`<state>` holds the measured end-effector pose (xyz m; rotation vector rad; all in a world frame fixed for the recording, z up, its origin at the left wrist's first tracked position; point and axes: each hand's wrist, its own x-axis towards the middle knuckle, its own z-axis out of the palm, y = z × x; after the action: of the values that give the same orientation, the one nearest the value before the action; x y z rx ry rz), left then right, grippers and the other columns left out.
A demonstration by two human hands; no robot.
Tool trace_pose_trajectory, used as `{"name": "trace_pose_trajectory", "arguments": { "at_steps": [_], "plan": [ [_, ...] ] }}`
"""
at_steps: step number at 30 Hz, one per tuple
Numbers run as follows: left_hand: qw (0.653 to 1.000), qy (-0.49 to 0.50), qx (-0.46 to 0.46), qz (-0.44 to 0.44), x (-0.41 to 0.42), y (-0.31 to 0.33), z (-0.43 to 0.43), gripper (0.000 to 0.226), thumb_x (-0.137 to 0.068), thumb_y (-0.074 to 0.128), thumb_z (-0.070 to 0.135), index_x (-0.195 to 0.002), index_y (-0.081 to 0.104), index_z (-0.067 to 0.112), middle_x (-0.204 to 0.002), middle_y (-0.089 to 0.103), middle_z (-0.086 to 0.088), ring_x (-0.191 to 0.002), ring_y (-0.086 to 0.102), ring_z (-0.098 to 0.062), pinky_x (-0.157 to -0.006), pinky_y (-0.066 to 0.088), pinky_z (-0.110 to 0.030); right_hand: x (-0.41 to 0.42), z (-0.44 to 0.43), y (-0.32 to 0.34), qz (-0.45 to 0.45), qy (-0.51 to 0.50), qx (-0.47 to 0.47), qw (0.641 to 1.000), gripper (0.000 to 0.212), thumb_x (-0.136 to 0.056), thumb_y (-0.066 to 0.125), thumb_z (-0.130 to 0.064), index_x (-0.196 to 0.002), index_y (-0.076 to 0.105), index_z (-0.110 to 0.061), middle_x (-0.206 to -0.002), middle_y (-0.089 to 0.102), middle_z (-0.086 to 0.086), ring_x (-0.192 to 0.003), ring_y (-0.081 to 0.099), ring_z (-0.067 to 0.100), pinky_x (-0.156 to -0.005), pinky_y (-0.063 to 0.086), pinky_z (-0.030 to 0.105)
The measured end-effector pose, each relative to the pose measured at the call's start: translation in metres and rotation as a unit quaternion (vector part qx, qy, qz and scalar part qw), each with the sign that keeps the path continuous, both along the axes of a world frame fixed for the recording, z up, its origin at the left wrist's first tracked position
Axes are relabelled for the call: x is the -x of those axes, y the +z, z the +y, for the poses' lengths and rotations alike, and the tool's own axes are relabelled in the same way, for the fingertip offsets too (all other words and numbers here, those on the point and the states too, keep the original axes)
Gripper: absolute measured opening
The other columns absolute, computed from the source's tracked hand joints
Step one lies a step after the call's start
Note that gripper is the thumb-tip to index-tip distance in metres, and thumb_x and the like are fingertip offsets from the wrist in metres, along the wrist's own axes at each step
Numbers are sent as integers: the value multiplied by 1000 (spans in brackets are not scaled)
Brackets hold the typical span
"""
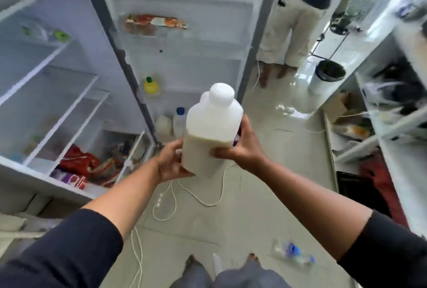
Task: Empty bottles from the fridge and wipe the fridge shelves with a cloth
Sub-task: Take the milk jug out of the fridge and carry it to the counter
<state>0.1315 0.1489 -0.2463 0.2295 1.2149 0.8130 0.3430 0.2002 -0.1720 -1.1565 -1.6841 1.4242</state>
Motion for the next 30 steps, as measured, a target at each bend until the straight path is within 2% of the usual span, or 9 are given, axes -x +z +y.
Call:
{"name": "trace_pose_trajectory", "arguments": {
  "at_steps": [3, 5, 9, 14, 17, 21, 25, 27, 30],
  "plan": [
    [997, -68, -17, 10, -64, 2, 34, 35, -86, 51, 51, -83, 52, 17, -84, 46, -9, -79, 52, -26, -65, 59, -40, -68, -3, 6, 0, -95, -13, 995, 101, -40, 88, -25, -128, 41, -11, -123, 58, 12, -115, 57, 27, -93, 49, 56],
    [993, -108, -42, 30, -109, 2, 52, 32, -79, 59, 51, -80, 51, 19, -79, 47, -6, -74, 56, -24, -65, 59, -39, -115, -7, 9, 4, -157, -17, 987, 97, -42, 88, -17, -126, 41, -8, -122, 58, 14, -113, 57, 28, -92, 50, 55],
    [982, -161, -90, 30, -207, 6, 79, 48, -65, 68, 51, -96, 64, 14, -84, 66, -8, -68, 71, -24, -64, 59, -38, -206, -20, 16, 18, -276, -29, 960, 92, -45, 87, -9, -125, 41, -8, -123, 56, 15, -115, 54, 31, -93, 49, 57],
    [953, -269, -132, 51, -355, 29, 102, 57, -62, 71, 58, -98, 63, 14, -86, 65, -10, -72, 68, -25, -71, 57, -38, -333, -47, 27, 49, -394, -59, 916, 93, -45, 88, -8, -126, 42, -7, -124, 56, 16, -117, 55, 30, -95, 49, 54],
    [935, -316, -153, 60, -455, 45, 101, 51, -70, 70, 60, -96, 64, 16, -86, 65, -8, -73, 66, -23, -69, 57, -35, -419, -65, 31, 54, -442, -91, 891, 84, -47, 89, -10, -122, 52, -13, -120, 63, 9, -112, 60, 22, -88, 54, 41],
    [919, -356, -162, 55, -573, 59, 92, 42, -78, 64, 58, -91, 68, 19, -84, 68, -5, -74, 67, -21, -73, 58, -33, -513, -84, 38, 46, -531, -95, 841, 90, -42, 90, -17, -120, 45, -8, -122, 56, 15, -114, 55, 27, -95, 50, 49],
    [896, -408, -168, 43, -693, 62, 83, 45, -78, 63, 59, -99, 68, 19, -89, 68, -5, -79, 67, -22, -72, 57, -35, -618, -109, 41, -2, -574, -119, 810, 85, -43, 90, -22, -118, 50, -11, -117, 62, 10, -108, 60, 19, -84, 52, 36],
    [884, -437, -162, 37, -755, 60, 77, 51, -79, 62, 61, -106, 67, 18, -97, 68, -7, -86, 67, -24, -71, 55, -34, -674, -122, 38, -22, -602, -122, 789, 80, -45, 90, -23, -115, 53, -17, -113, 64, 4, -105, 62, 16, -84, 54, 37],
    [854, -495, -154, 34, -838, 52, 64, 48, -82, 58, 62, -108, 65, 22, -106, 65, -6, -94, 64, -23, -78, 52, -36, -751, -140, 30, -41, -646, -105, 755, 80, -44, 90, -22, -113, 53, -9, -112, 65, 10, -104, 63, 24, -85, 54, 45]
  ]
}}
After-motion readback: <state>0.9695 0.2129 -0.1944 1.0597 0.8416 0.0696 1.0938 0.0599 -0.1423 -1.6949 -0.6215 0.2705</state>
